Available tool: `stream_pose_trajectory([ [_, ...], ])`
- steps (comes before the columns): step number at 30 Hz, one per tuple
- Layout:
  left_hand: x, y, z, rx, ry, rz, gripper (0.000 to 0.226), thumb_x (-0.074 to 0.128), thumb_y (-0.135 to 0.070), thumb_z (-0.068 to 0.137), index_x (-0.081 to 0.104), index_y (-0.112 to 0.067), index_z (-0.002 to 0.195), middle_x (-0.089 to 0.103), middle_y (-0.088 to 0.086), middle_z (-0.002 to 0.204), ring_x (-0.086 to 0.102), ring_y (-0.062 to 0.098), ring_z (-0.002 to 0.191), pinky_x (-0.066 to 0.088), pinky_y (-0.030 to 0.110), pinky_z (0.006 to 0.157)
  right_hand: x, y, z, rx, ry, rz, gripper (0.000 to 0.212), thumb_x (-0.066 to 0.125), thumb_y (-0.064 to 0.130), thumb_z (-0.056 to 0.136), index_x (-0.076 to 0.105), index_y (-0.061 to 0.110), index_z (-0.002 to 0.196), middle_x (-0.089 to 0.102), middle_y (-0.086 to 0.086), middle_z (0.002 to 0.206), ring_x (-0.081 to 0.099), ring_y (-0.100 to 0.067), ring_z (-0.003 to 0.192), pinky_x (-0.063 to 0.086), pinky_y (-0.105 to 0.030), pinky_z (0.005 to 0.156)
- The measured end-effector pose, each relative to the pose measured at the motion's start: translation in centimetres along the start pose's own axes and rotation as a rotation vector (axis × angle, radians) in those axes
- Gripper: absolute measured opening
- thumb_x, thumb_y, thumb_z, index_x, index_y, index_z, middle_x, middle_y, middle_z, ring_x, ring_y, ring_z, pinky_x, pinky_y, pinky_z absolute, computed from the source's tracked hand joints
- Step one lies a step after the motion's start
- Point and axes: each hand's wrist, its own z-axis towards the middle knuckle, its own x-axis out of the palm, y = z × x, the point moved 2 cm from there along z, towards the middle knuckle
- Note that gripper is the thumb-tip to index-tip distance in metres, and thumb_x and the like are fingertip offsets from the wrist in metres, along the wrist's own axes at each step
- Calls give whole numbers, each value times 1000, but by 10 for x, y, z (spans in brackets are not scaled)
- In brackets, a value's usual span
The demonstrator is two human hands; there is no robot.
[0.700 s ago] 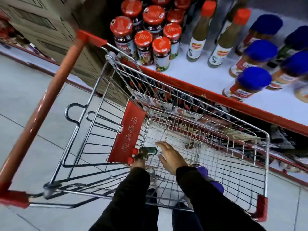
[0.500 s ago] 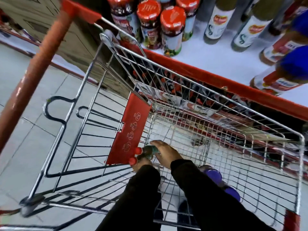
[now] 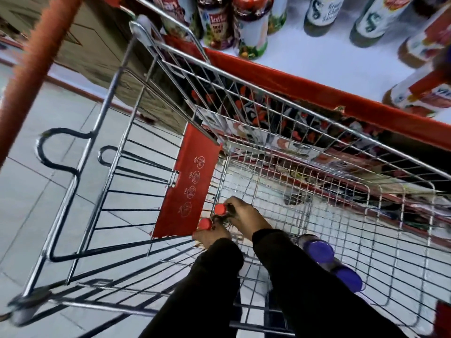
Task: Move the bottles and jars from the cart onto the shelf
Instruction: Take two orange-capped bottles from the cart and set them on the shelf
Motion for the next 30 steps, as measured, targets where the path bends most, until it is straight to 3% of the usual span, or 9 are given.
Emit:
stream_pose_trajectory([
  [6,-19,-12,-44,201,117,-2,58,64,-25,93,34,2,135,59,29,130,57,43,121,42,42,101,-37,-9,-58,77,-156,137,41,69,12,90,51,19,127,65,-6,126,62,-21,117,47,-30,98],
  [9,-37,-22,-69,357,165,-2,48,65,-20,92,40,1,128,63,24,124,60,41,116,43,39,94,-60,-2,-92,107,-257,231,40,70,15,91,52,24,126,66,-3,127,62,-15,118,47,-34,107],
  [12,-62,-32,-94,553,242,34,37,67,-21,91,46,-4,118,64,12,103,63,35,108,41,31,84,-83,14,-129,132,-366,294,43,70,18,91,52,22,130,60,8,128,53,-4,117,37,-23,107],
  [15,-83,-46,-115,822,293,40,28,72,-22,87,51,-11,102,64,2,91,65,30,94,41,28,78,-104,33,-157,146,-469,364,47,72,28,88,52,37,129,62,1,134,58,-12,122,41,-43,113],
  [18,-101,-66,-138,998,399,21,25,75,-22,84,52,-21,96,69,-1,95,66,21,92,52,34,82,-123,55,-181,114,-559,387,43,72,30,87,51,38,124,65,-2,130,65,-19,113,52,-53,102],
  [20,-106,-82,-151,1086,467,-4,24,74,-26,85,55,-21,98,72,1,99,68,17,95,54,37,87,-139,72,-193,72,-648,381,44,72,31,87,51,31,126,68,0,124,66,-14,100,58,-37,91],
  [22,-112,-98,-166,1171,530,-50,22,74,-28,86,56,-21,97,72,-1,97,67,9,91,54,34,84,-155,86,-204,31,-749,366,46,74,39,85,54,27,124,69,3,121,62,-8,105,52,-23,91],
  [25,-117,-124,-190,1255,546,-101,21,73,-29,86,54,-26,94,70,-13,92,62,-10,80,53,28,76,-177,105,-212,-22,-874,422,41,78,40,81,57,28,115,70,11,112,64,-8,109,53,-34,98],
  [30,-116,-173,-229,1348,647,-238,22,71,-24,88,55,-19,102,69,-8,98,65,0,89,53,24,83,-223,130,-213,-105,-1055,433,42,81,40,78,58,28,111,72,10,108,68,-6,105,59,-39,90],
])
